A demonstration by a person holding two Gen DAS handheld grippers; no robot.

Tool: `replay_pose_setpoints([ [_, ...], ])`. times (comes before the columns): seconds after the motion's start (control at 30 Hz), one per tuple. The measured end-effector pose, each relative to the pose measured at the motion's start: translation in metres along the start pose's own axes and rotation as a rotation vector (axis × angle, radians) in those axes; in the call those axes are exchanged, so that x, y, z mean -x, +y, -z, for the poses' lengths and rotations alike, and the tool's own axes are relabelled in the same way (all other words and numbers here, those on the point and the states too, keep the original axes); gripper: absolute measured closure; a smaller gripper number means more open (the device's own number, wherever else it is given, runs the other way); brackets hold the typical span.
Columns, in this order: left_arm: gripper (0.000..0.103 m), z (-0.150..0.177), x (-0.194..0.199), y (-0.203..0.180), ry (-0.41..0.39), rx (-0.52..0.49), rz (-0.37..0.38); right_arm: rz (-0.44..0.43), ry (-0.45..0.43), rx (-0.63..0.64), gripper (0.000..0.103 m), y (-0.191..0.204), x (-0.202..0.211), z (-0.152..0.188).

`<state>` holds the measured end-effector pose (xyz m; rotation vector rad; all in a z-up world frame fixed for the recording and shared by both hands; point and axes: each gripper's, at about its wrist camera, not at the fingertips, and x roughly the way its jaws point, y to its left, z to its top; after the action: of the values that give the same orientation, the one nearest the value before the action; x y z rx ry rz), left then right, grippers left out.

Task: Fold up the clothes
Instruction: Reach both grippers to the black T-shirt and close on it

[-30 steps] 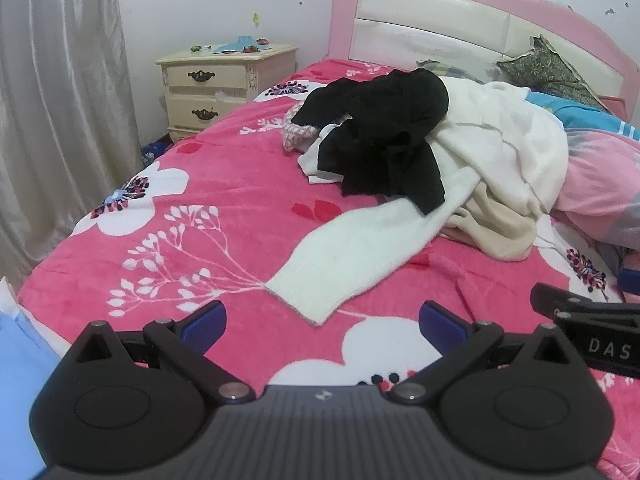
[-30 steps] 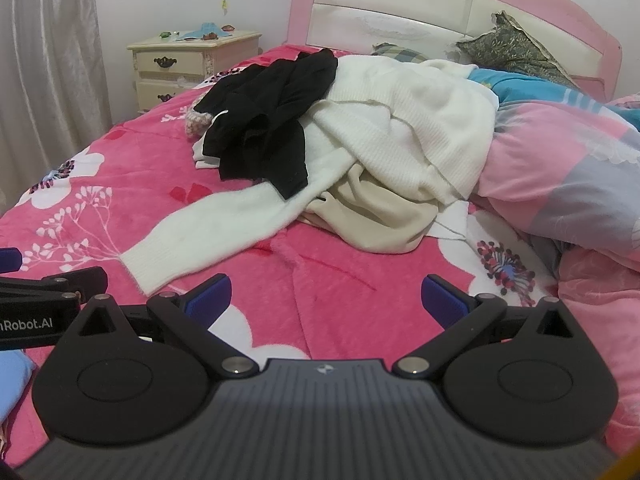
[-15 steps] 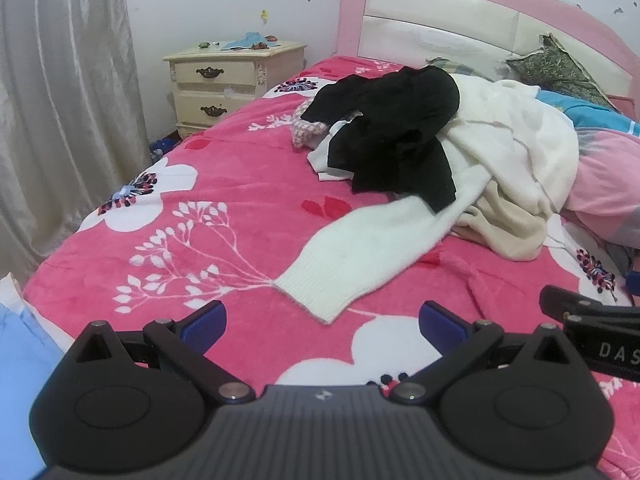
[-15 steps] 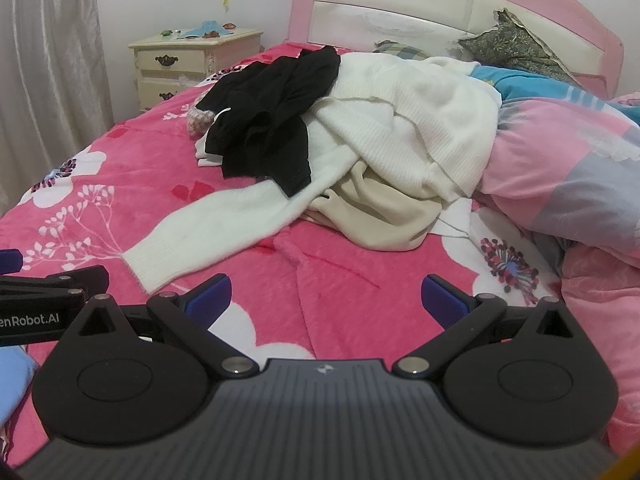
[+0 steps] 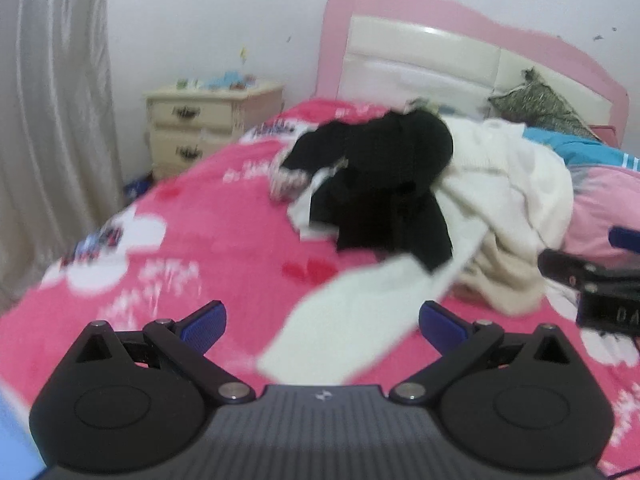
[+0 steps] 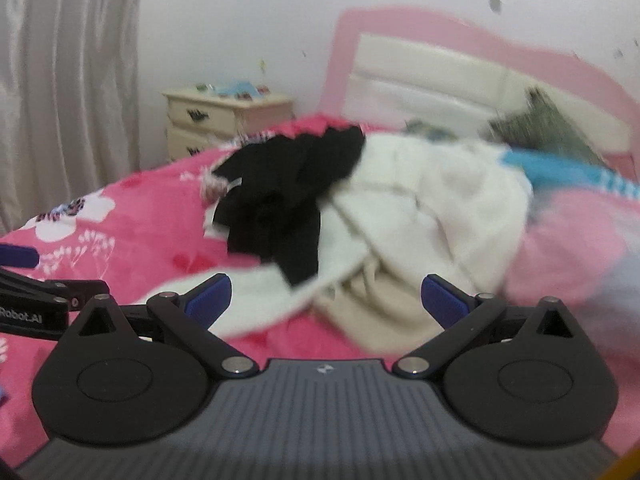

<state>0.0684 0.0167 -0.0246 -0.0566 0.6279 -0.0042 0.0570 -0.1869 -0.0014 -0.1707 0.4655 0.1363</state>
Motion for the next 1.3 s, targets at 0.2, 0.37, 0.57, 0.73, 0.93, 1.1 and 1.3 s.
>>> replay_pose_setpoints([
  [0.2,0.000,-0.035,-0.064,-0.014,-0.135,-0.116,0.019,-0.096,-0.076,-0.054,0.001,-0.024,-0.061,-0.037],
  [0.37,0.002,-0.065,-0.126,-0.045,-0.165,-0.161,0.077,-0.171,-0.078,-0.053,0.004,-0.036,-0.125,-0.077],
  [0.57,0.020,-0.085,-0.193,-0.073,-0.136,-0.155,0.091,-0.166,0.002,-0.057,0.017,-0.036,-0.200,-0.117],
  [0.73,0.047,-0.085,-0.230,-0.071,-0.063,-0.054,0.120,-0.146,0.098,-0.068,0.030,-0.032,-0.246,-0.124],
  [0.93,0.087,-0.079,-0.227,-0.067,-0.065,-0.031,0.161,-0.042,0.130,0.109,0.070,-0.013,-0.257,-0.113],
  [1.1,0.092,-0.084,-0.199,-0.064,-0.106,-0.006,0.177,-0.065,0.071,0.170,0.089,-0.018,-0.236,-0.116],
  [1.3,0.093,-0.086,-0.140,-0.056,-0.183,0.042,0.241,-0.114,-0.024,0.135,0.091,-0.028,-0.196,-0.118],
])
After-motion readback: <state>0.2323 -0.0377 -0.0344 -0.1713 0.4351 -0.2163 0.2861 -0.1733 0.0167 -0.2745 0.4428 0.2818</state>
